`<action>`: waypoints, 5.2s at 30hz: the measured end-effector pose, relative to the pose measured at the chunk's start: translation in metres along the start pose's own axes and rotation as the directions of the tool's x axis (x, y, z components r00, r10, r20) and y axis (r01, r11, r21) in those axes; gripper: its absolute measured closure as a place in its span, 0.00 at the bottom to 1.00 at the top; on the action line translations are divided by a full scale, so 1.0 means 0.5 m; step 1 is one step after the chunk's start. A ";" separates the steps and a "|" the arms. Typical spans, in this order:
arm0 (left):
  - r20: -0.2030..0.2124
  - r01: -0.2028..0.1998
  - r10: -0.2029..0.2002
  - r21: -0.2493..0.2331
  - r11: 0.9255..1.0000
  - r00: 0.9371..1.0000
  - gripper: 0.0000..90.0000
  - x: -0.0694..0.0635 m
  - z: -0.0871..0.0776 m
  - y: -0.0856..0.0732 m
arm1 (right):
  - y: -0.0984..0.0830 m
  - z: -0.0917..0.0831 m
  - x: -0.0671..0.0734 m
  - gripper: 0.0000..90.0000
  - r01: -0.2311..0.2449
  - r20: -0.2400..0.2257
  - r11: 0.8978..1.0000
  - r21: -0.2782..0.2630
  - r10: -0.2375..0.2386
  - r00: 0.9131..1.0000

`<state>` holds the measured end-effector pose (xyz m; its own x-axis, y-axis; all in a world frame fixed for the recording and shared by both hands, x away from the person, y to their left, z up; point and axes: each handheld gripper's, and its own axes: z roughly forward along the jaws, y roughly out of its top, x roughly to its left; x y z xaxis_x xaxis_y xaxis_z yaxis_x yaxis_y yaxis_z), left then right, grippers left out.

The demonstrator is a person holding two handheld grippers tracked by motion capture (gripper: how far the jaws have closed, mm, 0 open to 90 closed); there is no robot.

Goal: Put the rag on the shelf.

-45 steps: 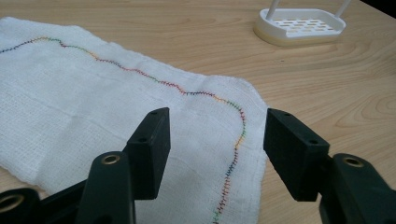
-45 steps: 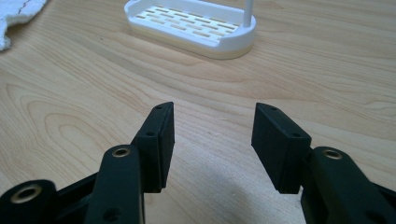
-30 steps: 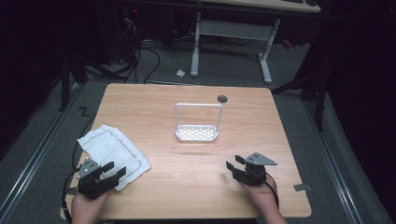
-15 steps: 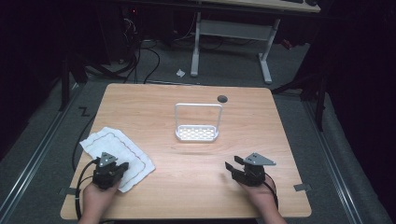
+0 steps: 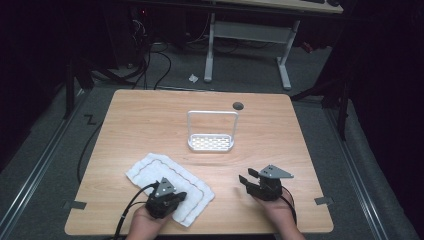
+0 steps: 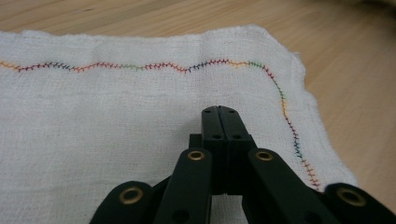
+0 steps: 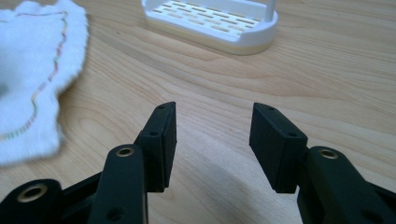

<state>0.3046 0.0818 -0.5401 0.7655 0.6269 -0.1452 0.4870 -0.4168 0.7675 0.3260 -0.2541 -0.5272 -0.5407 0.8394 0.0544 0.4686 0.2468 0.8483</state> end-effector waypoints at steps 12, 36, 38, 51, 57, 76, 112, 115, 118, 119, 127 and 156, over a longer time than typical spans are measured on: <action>-0.004 0.042 -0.043 -0.086 0.995 0.999 0.81 0.004 -0.031 0.001 | 0.017 0.027 0.086 0.65 0.084 -0.130 0.996 0.017 -0.082 0.988; -0.072 0.087 -0.089 -0.024 0.996 0.993 0.79 0.070 -0.011 0.015 | -0.022 0.007 0.193 0.94 0.228 -0.209 0.967 0.114 -0.201 0.957; -0.077 0.087 -0.089 -0.026 0.996 0.993 0.75 0.070 -0.013 0.015 | 0.000 0.024 0.184 0.94 0.214 -0.190 0.972 0.097 -0.193 0.963; -0.063 0.105 -0.107 -0.042 0.994 0.992 0.77 0.070 -0.018 0.000 | 0.061 0.140 0.163 0.93 0.249 -0.172 0.954 0.166 -0.220 0.960; 0.012 0.023 -0.023 -0.022 0.999 1.000 0.74 0.013 0.011 0.012 | 0.006 0.056 0.136 0.90 0.210 -0.189 0.964 0.160 -0.179 0.965; -0.008 0.058 -0.059 -0.082 0.995 0.998 0.63 0.036 0.008 0.031 | -0.002 0.021 0.089 0.86 0.131 -0.172 0.984 0.122 -0.109 0.979; -0.008 0.171 -0.172 -0.045 0.984 0.985 0.92 0.081 0.099 0.088 | 0.040 0.117 0.066 0.71 -0.006 -0.014 0.989 0.147 0.009 1.000; -0.009 0.169 -0.169 -0.045 0.985 0.986 0.92 0.080 0.099 0.088 | 0.038 0.115 0.072 0.76 -0.008 -0.022 0.989 0.149 0.011 1.000; -0.014 0.165 -0.166 -0.044 0.985 0.986 0.93 0.079 0.098 0.088 | 0.037 0.115 0.075 0.84 -0.026 -0.032 0.988 0.151 0.031 0.999; -0.015 0.164 -0.165 -0.045 0.985 0.986 0.93 0.078 0.098 0.088 | 0.037 0.115 0.075 0.87 -0.029 -0.038 0.988 0.151 0.035 0.999; -0.069 0.138 -0.145 -0.106 0.985 0.987 0.95 0.057 0.084 0.078 | 0.036 0.110 0.092 0.92 -0.017 -0.013 0.992 0.128 0.019 1.000; -0.160 0.008 -0.096 -0.476 0.879 0.983 0.95 -0.032 -0.073 0.156 | 0.138 -0.021 0.152 0.91 0.152 0.105 0.956 -0.251 -0.130 0.986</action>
<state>0.3151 0.0631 -0.4552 0.6384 0.7609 -0.1163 0.2341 -0.0480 0.9710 0.3101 -0.1782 -0.4590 -0.5207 0.8465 -0.1114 0.1898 0.2420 0.9515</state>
